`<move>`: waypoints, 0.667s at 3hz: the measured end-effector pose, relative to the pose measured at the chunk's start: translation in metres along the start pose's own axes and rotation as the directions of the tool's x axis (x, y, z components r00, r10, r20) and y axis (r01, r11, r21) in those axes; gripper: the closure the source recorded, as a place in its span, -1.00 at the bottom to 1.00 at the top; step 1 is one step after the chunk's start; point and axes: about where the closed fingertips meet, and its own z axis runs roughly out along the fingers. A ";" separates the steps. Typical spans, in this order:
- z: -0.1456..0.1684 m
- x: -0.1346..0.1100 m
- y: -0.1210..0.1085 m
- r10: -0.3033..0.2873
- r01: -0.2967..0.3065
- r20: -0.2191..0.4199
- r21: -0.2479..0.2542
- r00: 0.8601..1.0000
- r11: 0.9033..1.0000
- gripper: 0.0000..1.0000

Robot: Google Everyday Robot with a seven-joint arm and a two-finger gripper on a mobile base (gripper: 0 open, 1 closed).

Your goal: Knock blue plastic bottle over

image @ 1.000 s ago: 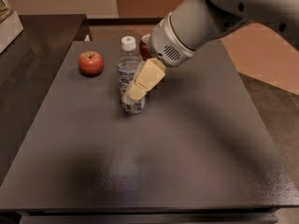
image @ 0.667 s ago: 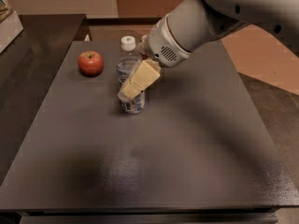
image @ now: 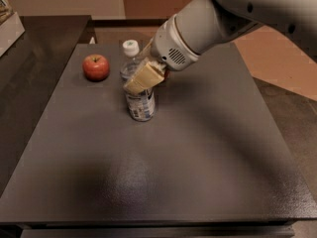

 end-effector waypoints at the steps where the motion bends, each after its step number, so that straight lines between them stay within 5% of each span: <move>1: -0.009 -0.006 -0.003 -0.044 0.043 -0.024 -0.004 0.999 0.999 0.62; 2: -0.026 -0.016 -0.007 -0.099 0.098 -0.105 -0.011 0.990 0.995 1.00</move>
Offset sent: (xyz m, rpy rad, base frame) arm 0.0043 -0.0188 0.0534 -0.2807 -0.0562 0.1282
